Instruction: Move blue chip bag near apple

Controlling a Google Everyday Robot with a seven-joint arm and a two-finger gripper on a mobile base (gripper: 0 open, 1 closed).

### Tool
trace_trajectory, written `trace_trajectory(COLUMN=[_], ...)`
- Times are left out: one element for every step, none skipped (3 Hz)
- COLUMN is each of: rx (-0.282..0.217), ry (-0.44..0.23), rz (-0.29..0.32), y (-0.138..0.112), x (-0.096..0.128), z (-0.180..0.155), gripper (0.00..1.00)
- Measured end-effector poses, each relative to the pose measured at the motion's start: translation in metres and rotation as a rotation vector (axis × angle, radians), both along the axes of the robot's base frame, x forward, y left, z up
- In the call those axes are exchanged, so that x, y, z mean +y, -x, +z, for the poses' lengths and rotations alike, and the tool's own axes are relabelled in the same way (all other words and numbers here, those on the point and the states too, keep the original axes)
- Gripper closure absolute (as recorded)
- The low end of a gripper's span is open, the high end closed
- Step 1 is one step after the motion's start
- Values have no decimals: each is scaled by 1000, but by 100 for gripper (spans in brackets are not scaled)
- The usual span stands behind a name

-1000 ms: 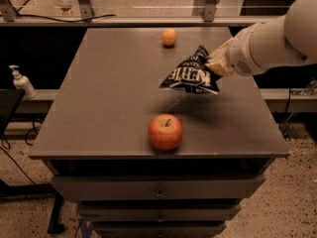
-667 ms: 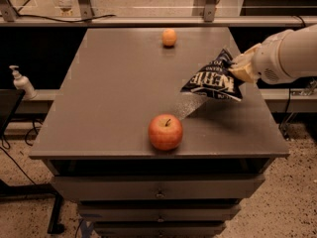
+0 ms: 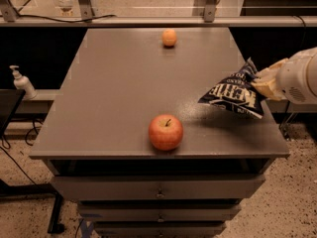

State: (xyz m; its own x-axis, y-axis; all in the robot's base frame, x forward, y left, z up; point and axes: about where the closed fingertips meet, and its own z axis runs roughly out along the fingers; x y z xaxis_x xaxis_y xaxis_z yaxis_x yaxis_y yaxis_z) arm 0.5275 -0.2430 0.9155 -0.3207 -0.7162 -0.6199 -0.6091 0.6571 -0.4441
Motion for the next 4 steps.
trace_trajectory(rx=[18,29,35,40], ry=[-28,-65,-100,-127], rz=[-27,-32,-17,1], y=[10,11,6,5], x=[6,21,39,53], z=[-9,-19,-26,-29], gripper=[100,100,100,100])
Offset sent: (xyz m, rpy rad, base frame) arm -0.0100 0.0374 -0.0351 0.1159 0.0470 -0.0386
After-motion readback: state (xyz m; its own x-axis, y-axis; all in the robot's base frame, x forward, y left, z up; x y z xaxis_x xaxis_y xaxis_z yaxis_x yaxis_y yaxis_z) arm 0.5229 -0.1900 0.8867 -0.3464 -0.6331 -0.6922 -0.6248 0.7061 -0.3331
